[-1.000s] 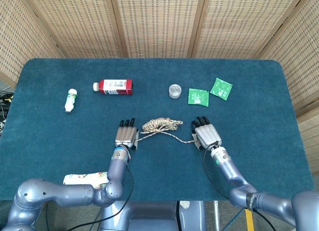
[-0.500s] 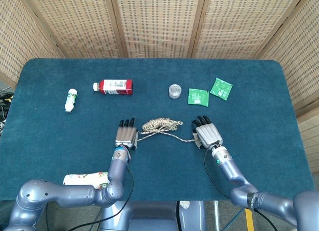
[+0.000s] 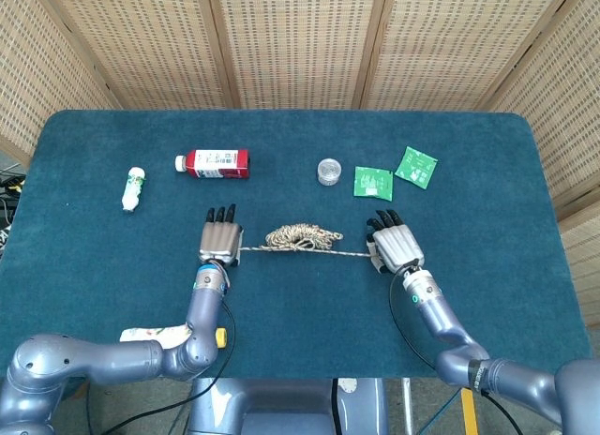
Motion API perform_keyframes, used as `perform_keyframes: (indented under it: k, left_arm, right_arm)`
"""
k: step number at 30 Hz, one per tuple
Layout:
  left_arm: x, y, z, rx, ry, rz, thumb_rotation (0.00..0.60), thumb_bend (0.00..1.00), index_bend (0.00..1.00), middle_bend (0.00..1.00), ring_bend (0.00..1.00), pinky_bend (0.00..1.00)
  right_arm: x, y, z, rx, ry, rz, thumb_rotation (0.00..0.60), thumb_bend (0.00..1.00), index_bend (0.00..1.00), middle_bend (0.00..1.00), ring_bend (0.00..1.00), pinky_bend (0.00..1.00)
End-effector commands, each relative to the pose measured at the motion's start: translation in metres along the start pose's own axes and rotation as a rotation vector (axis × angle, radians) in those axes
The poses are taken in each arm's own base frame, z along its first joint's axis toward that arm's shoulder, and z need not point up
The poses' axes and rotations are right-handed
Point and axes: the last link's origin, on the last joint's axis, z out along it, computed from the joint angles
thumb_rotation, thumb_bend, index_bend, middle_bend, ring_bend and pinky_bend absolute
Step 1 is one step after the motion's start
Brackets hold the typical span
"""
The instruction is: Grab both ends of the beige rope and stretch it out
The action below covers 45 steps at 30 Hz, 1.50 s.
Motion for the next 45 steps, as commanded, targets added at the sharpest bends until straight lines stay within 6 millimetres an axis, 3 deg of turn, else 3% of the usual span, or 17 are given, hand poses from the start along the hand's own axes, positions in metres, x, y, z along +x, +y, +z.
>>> perform_keyframes:
  k: [1, 6, 13, 18, 19, 21, 22, 23, 24, 26, 32, 38, 45]
  left_arm:
    - [0.024, -0.037, 0.003, 0.037, 0.065, 0.044, 0.600, 0.44, 0.70, 0.00, 0.00, 0.00]
    - [0.041, -0.086, 0.006, 0.100, 0.084, 0.061, 0.600, 0.44, 0.70, 0.00, 0.00, 0.00]
    - [0.050, -0.146, 0.004, 0.176, 0.094, 0.043, 0.600, 0.44, 0.70, 0.00, 0.00, 0.00]
    - [0.047, -0.165, 0.000, 0.164, 0.074, 0.001, 0.600, 0.44, 0.68, 0.00, 0.00, 0.00]
    - [0.045, -0.166, 0.000, 0.152, 0.063, -0.006, 0.600, 0.42, 0.63, 0.00, 0.00, 0.00]
    - [0.042, -0.167, -0.002, 0.132, 0.042, -0.013, 0.600, 0.19, 0.24, 0.00, 0.00, 0.00]
    - [0.040, -0.168, -0.003, 0.117, 0.026, -0.017, 0.600, 0.10, 0.12, 0.00, 0.00, 0.00]
    - [0.040, -0.167, -0.007, 0.092, 0.012, -0.053, 0.600, 0.02, 0.01, 0.00, 0.00, 0.00]
    - [0.041, -0.168, -0.010, 0.077, 0.010, -0.067, 0.600, 0.00, 0.00, 0.00, 0.00, 0.00]
    - [0.047, -0.171, -0.016, 0.056, 0.028, -0.106, 0.600, 0.00, 0.00, 0.00, 0.00, 0.00]
    - [0.062, -0.206, -0.069, 0.033, 0.206, -0.228, 0.600, 0.00, 0.00, 0.00, 0.00, 0.00]
    - [0.050, -0.232, -0.123, 0.056, 0.295, -0.278, 0.600, 0.00, 0.00, 0.00, 0.00, 0.00]
    - [0.032, -0.248, -0.157, 0.064, 0.361, -0.325, 0.600, 0.00, 0.00, 0.00, 0.00, 0.00]
  right_arm:
    - [0.011, 0.017, -0.001, -0.031, 0.029, -0.029, 0.600, 0.51, 0.73, 0.19, 0.00, 0.00]
    - [0.023, 0.045, -0.007, -0.091, 0.047, -0.071, 0.600, 0.51, 0.73, 0.19, 0.00, 0.00]
    - [0.030, 0.082, -0.023, -0.184, 0.042, -0.113, 0.600, 0.51, 0.73, 0.19, 0.00, 0.00]
    - [0.029, 0.089, -0.032, -0.201, 0.035, -0.113, 0.600, 0.51, 0.72, 0.19, 0.00, 0.00]
    - [0.028, 0.088, -0.034, -0.200, 0.035, -0.111, 0.600, 0.49, 0.67, 0.18, 0.00, 0.00]
    - [0.027, 0.088, -0.035, -0.200, 0.032, -0.100, 0.600, 0.36, 0.39, 0.11, 0.00, 0.00]
    - [0.026, 0.087, -0.037, -0.204, 0.025, -0.086, 0.600, 0.21, 0.19, 0.06, 0.00, 0.00]
    - [0.028, 0.085, -0.039, -0.211, 0.039, -0.053, 0.600, 0.08, 0.05, 0.01, 0.00, 0.00]
    - [0.030, 0.083, -0.041, -0.208, 0.053, -0.044, 0.600, 0.02, 0.01, 0.00, 0.00, 0.00]
    - [0.038, 0.080, -0.046, -0.192, 0.110, -0.020, 0.600, 0.00, 0.00, 0.00, 0.00, 0.00]
    - [0.059, 0.079, -0.089, -0.155, 0.270, 0.058, 0.600, 0.00, 0.00, 0.00, 0.00, 0.00]
    - [0.058, 0.079, -0.129, -0.157, 0.336, 0.066, 0.600, 0.00, 0.00, 0.00, 0.00, 0.00]
    - [0.049, 0.075, -0.166, -0.129, 0.392, 0.045, 0.600, 0.00, 0.00, 0.00, 0.00, 0.00]
